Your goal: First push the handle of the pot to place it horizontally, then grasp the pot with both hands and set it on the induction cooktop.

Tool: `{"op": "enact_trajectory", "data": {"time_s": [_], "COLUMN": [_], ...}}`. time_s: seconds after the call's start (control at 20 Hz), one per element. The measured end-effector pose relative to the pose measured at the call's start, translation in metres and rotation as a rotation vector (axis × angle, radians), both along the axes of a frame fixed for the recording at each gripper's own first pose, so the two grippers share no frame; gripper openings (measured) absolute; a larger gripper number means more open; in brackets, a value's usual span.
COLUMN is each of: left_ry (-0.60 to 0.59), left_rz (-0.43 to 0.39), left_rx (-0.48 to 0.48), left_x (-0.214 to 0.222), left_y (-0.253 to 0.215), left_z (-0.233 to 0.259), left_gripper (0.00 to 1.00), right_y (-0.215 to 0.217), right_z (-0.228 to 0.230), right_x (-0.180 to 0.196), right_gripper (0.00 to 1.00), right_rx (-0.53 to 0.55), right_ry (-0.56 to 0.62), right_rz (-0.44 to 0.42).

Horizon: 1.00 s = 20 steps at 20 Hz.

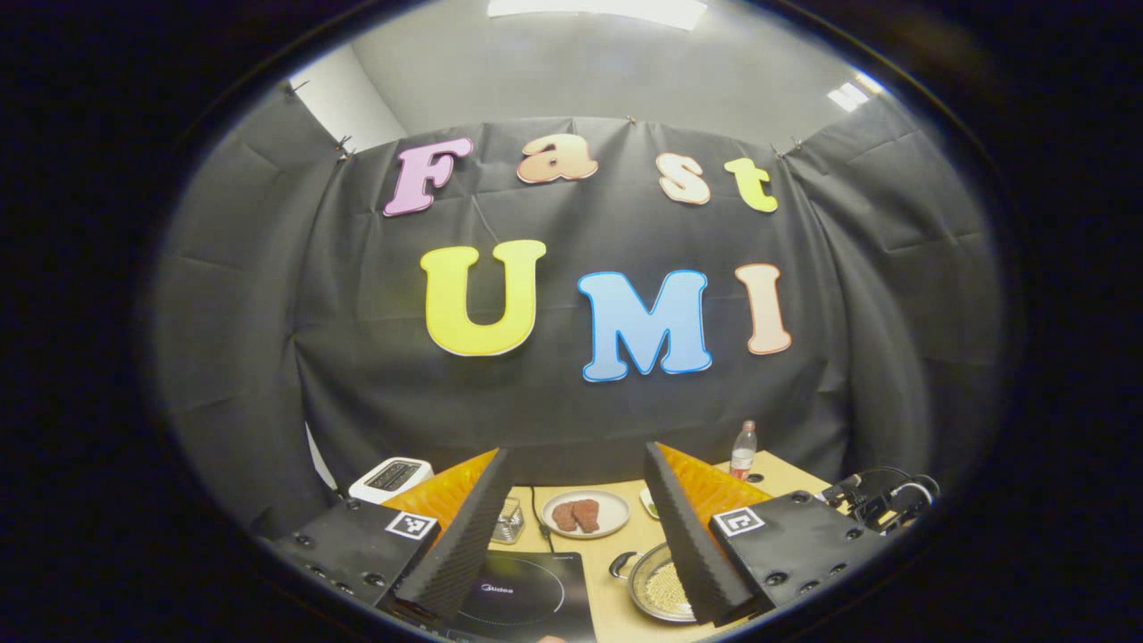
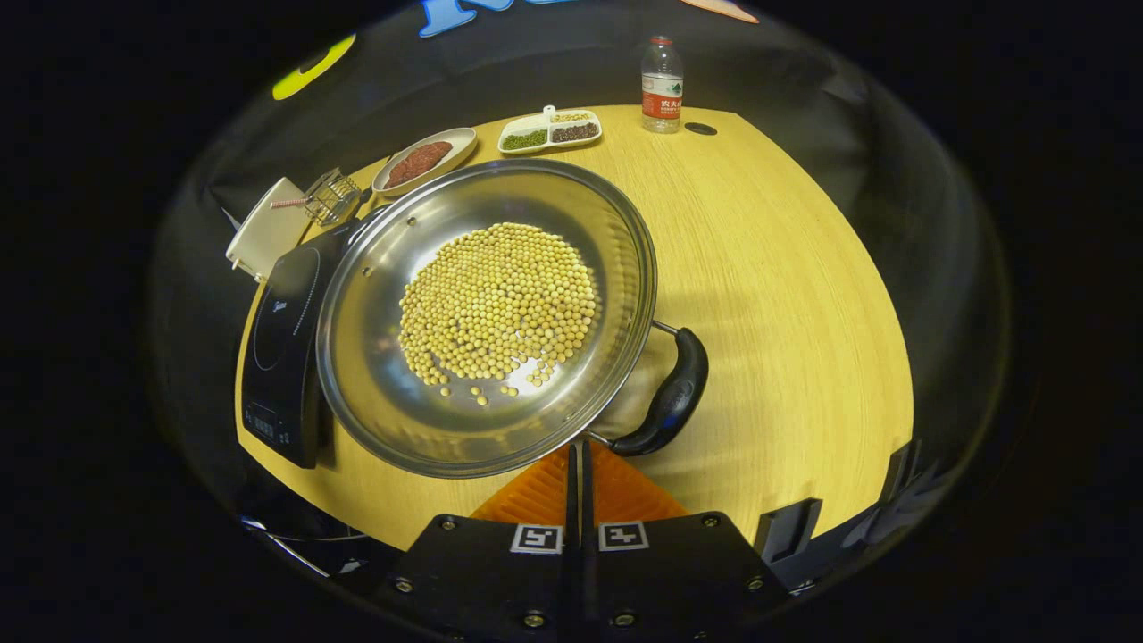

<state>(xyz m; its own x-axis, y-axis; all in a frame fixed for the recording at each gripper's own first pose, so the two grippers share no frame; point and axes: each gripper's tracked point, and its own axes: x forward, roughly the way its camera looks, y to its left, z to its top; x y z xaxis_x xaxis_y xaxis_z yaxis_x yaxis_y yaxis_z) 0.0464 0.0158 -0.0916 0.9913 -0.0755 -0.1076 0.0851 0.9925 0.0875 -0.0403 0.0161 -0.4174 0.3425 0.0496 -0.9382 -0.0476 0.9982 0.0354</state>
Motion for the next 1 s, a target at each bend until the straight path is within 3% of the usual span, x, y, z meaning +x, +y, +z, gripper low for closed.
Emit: {"op": "enact_trajectory", "data": {"time_s": [0.75,1.0], "left_ry": [0.048,0.070], "left_rz": [0.037,0.029], "left_rx": [0.027,0.032], "left_x": [0.003,0.007], "left_y": [-0.010,-0.023], "left_z": [-0.020,-0.028], "left_gripper": [0.99,0.97], "right_y": [-0.054,-0.066], "right_z": [-0.008,-0.007], "right_x": [0.051,0.068], "right_gripper": [0.01,0.01], "right_rx": [-0.067,-0.101], "right_ry": [-0.003,-0.027], "right_rz": [-0.042,-0.010]}}
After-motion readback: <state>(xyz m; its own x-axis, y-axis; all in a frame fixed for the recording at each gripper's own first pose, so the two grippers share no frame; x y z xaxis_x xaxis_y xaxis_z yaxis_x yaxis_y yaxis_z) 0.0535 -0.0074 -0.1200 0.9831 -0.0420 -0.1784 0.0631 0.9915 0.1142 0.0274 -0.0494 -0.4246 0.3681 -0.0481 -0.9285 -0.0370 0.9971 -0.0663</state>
